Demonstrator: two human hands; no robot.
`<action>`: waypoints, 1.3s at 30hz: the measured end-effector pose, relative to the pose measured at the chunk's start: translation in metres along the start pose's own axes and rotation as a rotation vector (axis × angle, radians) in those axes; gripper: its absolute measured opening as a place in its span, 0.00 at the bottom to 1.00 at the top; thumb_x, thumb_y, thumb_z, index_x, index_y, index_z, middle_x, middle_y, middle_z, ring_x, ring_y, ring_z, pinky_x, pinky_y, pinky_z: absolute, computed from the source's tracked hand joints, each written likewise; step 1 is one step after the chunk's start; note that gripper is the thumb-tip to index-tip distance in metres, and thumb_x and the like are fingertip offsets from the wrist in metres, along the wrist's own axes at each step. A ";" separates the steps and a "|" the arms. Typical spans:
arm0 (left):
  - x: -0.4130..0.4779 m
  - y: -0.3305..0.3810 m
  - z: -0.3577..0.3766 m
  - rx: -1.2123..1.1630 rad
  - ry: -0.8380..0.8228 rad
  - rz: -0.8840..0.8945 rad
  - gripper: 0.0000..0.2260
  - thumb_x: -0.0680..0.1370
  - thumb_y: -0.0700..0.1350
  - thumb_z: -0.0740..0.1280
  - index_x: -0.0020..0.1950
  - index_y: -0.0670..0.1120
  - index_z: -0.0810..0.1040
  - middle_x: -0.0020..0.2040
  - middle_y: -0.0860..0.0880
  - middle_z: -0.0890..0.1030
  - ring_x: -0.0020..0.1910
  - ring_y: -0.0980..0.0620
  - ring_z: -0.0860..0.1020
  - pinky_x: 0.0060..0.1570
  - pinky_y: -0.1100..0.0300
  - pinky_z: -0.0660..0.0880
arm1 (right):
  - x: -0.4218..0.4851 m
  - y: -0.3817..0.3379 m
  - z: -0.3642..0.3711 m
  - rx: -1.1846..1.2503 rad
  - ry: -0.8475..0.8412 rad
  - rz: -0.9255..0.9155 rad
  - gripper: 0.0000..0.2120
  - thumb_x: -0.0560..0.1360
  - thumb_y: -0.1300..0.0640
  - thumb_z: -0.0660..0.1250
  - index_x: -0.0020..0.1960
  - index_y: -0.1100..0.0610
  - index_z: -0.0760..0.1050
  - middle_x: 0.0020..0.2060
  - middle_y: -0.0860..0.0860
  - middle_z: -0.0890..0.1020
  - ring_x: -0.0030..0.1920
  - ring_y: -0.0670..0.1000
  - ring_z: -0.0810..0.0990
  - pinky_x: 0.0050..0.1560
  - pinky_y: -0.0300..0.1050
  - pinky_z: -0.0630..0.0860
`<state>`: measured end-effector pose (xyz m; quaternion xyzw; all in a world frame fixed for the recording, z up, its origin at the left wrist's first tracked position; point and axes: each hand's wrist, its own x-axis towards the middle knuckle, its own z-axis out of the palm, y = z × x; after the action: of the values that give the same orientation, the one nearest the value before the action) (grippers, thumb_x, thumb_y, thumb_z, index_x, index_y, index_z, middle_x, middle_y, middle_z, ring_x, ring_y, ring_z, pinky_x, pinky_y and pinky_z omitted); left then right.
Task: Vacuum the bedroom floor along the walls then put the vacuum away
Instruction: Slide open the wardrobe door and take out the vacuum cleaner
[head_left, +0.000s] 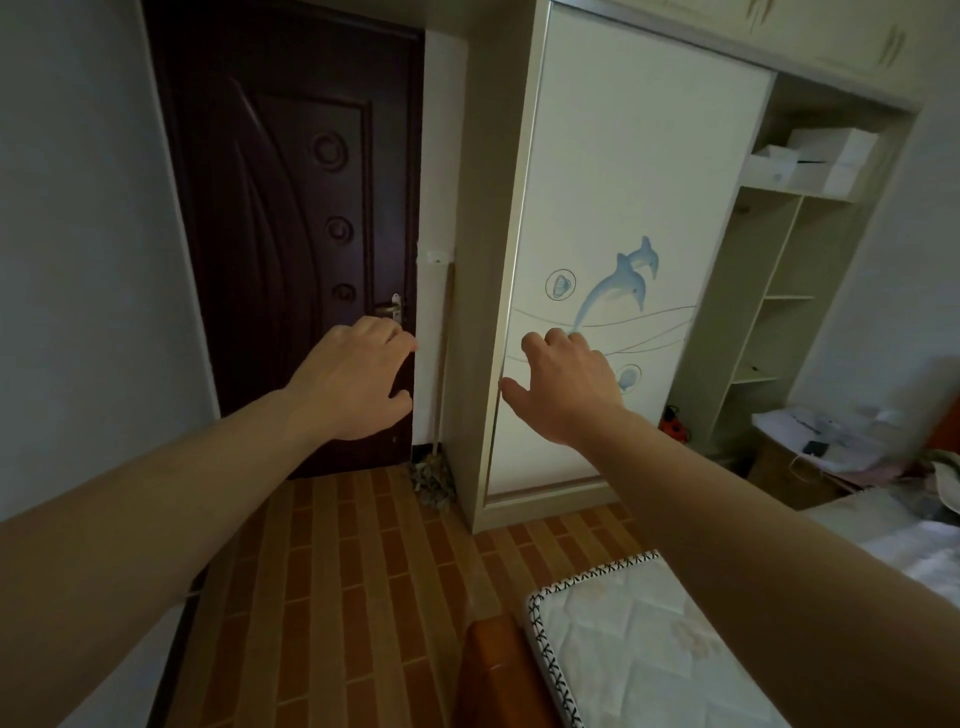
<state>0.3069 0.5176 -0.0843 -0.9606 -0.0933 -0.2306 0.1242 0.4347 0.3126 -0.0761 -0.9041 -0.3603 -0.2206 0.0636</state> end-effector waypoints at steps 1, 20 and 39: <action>0.015 -0.006 0.007 0.010 -0.003 0.006 0.27 0.77 0.55 0.68 0.74 0.48 0.71 0.70 0.47 0.75 0.70 0.47 0.72 0.65 0.48 0.73 | 0.016 0.004 0.007 -0.003 -0.001 0.008 0.23 0.81 0.41 0.62 0.68 0.55 0.71 0.60 0.55 0.77 0.60 0.57 0.75 0.60 0.56 0.75; 0.244 -0.160 0.154 -0.072 0.070 0.125 0.26 0.77 0.56 0.66 0.74 0.48 0.71 0.69 0.48 0.74 0.69 0.47 0.72 0.67 0.48 0.70 | 0.263 -0.018 0.121 -0.149 -0.005 0.138 0.24 0.82 0.40 0.59 0.69 0.56 0.70 0.62 0.55 0.77 0.61 0.57 0.76 0.61 0.55 0.75; 0.452 -0.163 0.269 -0.237 0.059 0.445 0.26 0.79 0.55 0.65 0.76 0.49 0.68 0.73 0.47 0.72 0.71 0.46 0.70 0.70 0.48 0.68 | 0.387 0.050 0.192 -0.258 -0.038 0.469 0.18 0.81 0.44 0.60 0.61 0.57 0.73 0.54 0.55 0.78 0.51 0.55 0.74 0.50 0.51 0.74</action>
<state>0.7775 0.8041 -0.0738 -0.9582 0.1519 -0.2348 0.0609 0.7848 0.5699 -0.0733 -0.9675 -0.1111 -0.2270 -0.0094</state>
